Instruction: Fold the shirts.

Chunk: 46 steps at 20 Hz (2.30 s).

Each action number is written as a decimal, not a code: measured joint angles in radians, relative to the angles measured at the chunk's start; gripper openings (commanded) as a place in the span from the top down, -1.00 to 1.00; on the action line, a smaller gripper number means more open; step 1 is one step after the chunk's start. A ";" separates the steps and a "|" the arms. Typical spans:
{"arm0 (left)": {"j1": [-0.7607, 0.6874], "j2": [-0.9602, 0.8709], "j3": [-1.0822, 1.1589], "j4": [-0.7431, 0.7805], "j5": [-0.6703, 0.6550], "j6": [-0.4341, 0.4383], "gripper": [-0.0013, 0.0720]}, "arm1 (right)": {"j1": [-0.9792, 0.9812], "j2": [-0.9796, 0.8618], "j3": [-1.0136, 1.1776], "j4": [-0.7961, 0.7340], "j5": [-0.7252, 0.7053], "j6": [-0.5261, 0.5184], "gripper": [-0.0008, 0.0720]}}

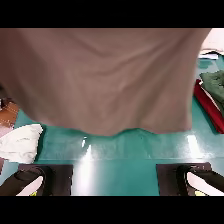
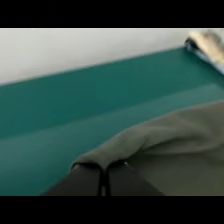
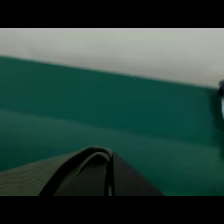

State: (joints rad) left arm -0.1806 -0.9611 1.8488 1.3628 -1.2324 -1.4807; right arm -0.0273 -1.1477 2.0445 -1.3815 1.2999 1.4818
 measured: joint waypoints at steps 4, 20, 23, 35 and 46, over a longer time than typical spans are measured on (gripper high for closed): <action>0.000 -0.120 -0.241 0.031 0.025 -0.008 0.89 | -0.007 -0.154 -0.132 -0.003 0.050 0.009 0.93; 0.067 -0.413 -0.288 0.153 0.127 -0.040 -0.78 | -0.065 -0.376 -0.280 0.233 -0.226 0.010 0.05; 0.187 -0.414 -0.303 0.134 -0.029 -0.035 -0.78 | -0.093 -0.377 -0.281 0.325 -0.143 -0.022 0.05; 0.449 -0.415 -0.852 -0.170 -0.153 0.143 -0.79 | -0.043 -0.377 -0.281 0.442 0.061 -0.086 0.20; 0.455 -0.416 -0.937 -0.203 -0.078 0.170 0.18 | -0.030 -0.377 -0.281 0.447 0.112 -0.089 0.20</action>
State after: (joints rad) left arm 0.2745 -1.3769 0.9123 1.1595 -1.3102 -1.3109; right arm -0.0570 -1.5249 1.7638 -0.9344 1.4120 1.3933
